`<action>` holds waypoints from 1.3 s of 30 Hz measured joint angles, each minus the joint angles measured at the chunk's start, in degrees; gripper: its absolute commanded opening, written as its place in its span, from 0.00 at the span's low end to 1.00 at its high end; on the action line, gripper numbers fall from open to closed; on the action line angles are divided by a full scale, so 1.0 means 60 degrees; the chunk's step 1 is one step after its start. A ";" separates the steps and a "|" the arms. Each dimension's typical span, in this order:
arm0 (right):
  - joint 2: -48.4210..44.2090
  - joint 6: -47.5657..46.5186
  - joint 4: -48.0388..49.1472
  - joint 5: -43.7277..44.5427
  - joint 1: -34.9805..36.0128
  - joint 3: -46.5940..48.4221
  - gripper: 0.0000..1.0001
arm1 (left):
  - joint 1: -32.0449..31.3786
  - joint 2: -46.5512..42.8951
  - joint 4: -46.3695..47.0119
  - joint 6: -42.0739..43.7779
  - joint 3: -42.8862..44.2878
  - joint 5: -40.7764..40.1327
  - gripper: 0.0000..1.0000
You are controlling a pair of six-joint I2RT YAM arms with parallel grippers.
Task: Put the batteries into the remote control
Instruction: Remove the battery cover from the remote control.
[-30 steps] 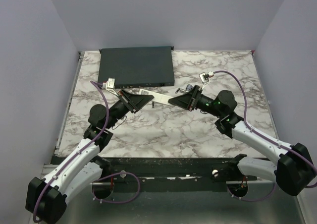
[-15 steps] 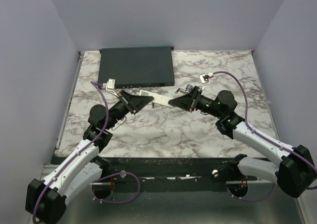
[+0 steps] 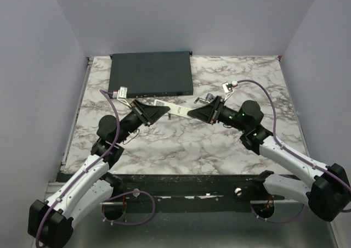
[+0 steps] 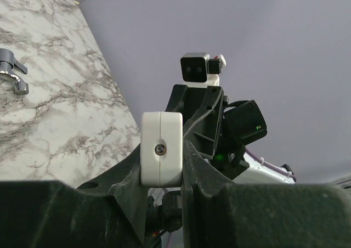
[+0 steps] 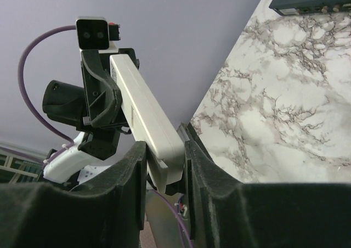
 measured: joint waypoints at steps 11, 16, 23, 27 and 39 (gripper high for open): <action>-0.0248 -0.0051 -0.0135 -0.0004 0.0022 -0.0029 0.29 | -0.0029 -0.0131 0.0033 -0.0007 0.0000 0.0029 0.00; -0.0284 -0.0102 -0.0189 -0.0004 0.0022 -0.0033 0.45 | -0.0029 -0.0131 0.0025 0.0040 0.0000 0.0029 0.00; -0.0280 -0.0331 -0.0477 0.0295 -0.0004 -0.0073 0.51 | 0.0000 -0.0222 -0.0080 0.0415 0.0007 -0.0047 0.00; -0.0248 -0.0401 -0.0543 0.0313 0.0000 -0.0069 0.36 | 0.0000 -0.0233 -0.0186 0.0532 0.0011 -0.0062 0.00; -0.0219 -0.0470 -0.0641 0.0412 -0.0029 -0.0069 0.10 | 0.0058 -0.0251 -0.0532 0.0670 0.0011 -0.0306 0.00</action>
